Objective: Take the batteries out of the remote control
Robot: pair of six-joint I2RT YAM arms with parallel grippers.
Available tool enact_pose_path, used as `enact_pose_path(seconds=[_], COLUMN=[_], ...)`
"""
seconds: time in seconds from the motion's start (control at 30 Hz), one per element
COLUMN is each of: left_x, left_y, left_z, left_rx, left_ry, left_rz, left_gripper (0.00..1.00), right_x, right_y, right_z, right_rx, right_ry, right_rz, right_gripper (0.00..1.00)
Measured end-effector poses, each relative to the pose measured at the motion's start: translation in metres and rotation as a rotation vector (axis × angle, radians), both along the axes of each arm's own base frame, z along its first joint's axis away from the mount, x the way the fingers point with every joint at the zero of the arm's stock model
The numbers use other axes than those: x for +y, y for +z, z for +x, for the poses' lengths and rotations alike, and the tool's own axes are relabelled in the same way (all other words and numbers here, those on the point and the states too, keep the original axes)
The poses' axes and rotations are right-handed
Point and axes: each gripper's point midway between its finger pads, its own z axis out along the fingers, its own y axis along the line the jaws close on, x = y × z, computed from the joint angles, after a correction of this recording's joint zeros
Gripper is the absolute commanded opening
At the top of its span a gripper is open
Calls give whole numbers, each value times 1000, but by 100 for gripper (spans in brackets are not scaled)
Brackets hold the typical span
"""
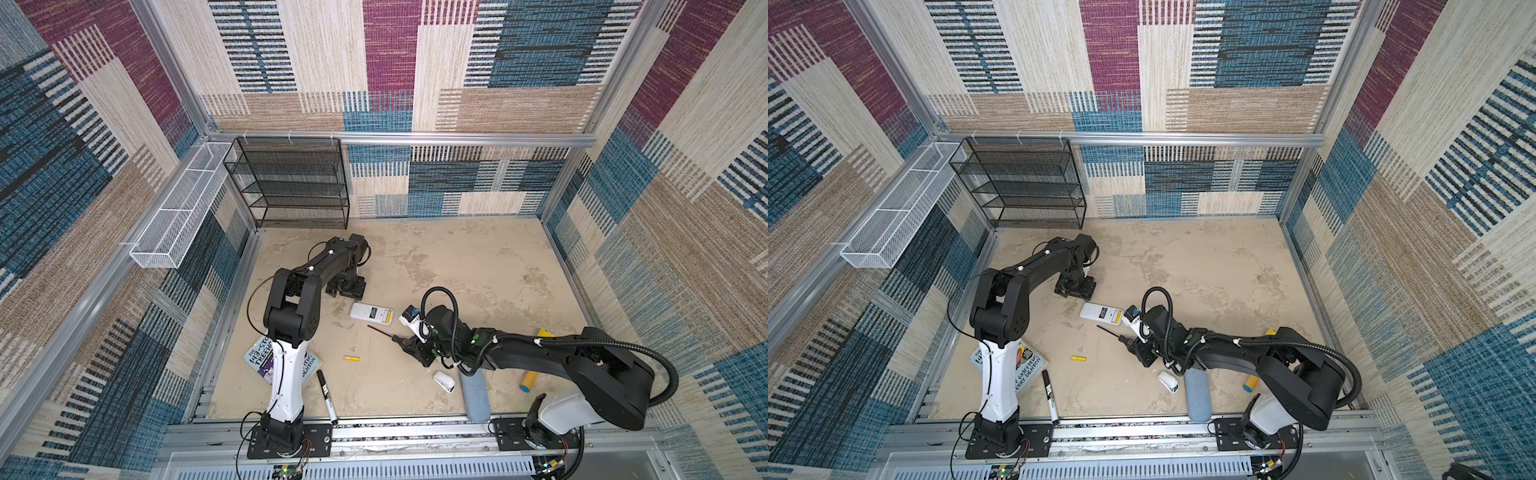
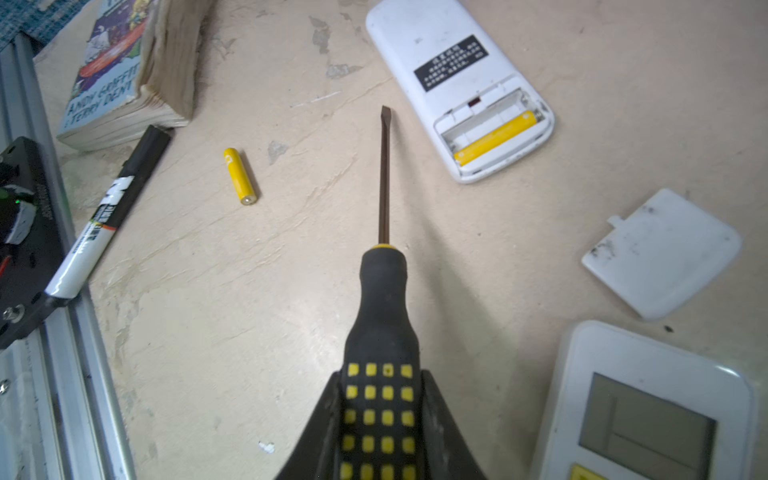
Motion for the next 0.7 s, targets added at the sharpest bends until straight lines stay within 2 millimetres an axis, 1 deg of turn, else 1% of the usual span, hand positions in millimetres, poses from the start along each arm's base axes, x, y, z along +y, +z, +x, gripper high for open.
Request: enact_pose_path(seconds=[0.13,0.2,0.23,0.33,0.43,0.5,0.6,0.7], left_x=[0,0,0,0,0,0,0,0], left_y=[0,0,0,0,0,0,0,1], left_z=[0,0,0,0,0,0,0,0], left_rx=[0,-1,-1,-1,0,0,0,-2], left_ry=[0,0,0,1,1,3,3,2], left_rz=[-2,-2,-2,-2,-4,-4,-5,-6], left_gripper=[74,74,74,73,73,73,73,72], right_x=[12,18,20,23,26,27,26,29], right_y=[27,34,35,26,11,2,-8,-14], right_z=[-31,-44,-50,-69,-87,-95,-97,-94], right_rx=[-41,-53,-46,-8,48,80,109,115], right_ry=[172,246,280,366,438,470,475,467], right_rz=[94,123,130,125,95,77,51,34], right_gripper=[0,0,0,0,0,0,0,0])
